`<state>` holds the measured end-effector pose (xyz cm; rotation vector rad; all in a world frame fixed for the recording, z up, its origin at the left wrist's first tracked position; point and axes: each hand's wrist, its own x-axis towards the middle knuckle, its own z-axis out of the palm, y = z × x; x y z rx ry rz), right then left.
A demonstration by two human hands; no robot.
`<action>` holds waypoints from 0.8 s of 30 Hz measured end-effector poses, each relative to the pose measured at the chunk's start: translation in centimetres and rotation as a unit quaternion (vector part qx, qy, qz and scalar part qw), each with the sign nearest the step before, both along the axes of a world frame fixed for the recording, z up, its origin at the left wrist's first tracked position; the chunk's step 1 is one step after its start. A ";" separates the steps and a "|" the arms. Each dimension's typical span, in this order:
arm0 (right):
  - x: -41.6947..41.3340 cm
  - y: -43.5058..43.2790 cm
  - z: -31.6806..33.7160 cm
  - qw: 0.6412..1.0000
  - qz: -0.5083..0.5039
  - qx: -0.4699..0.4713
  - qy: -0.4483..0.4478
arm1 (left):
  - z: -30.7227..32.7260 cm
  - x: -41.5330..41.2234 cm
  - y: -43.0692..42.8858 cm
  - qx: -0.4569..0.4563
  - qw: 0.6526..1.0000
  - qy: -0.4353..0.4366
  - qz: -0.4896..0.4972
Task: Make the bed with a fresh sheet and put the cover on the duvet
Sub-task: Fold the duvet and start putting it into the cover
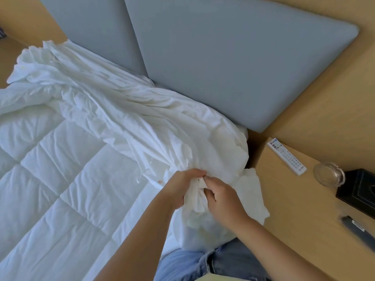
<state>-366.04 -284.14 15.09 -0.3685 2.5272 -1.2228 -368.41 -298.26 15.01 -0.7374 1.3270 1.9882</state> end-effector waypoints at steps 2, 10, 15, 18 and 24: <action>-0.3 0.8 -0.6 0.997 0.041 0.065 -0.006 | -0.5 0.0 0.6 -0.009 0.999 -0.015 0.042; -4.8 2.5 -0.6 0.922 -0.112 -0.105 -0.355 | -2.7 -0.7 5.5 -0.357 0.917 0.099 -0.149; -9.6 0.6 -2.8 0.911 -0.161 -0.031 -0.377 | -3.7 -0.5 8.1 -0.394 0.876 0.202 -0.192; -11.5 1.1 -4.8 0.912 -0.228 -0.050 -0.338 | -5.4 1.0 7.2 -0.212 0.943 0.207 -0.150; -13.8 2.8 -6.6 0.932 -0.134 0.003 -0.337 | -11.2 -2.5 4.0 -0.511 0.728 0.241 -0.387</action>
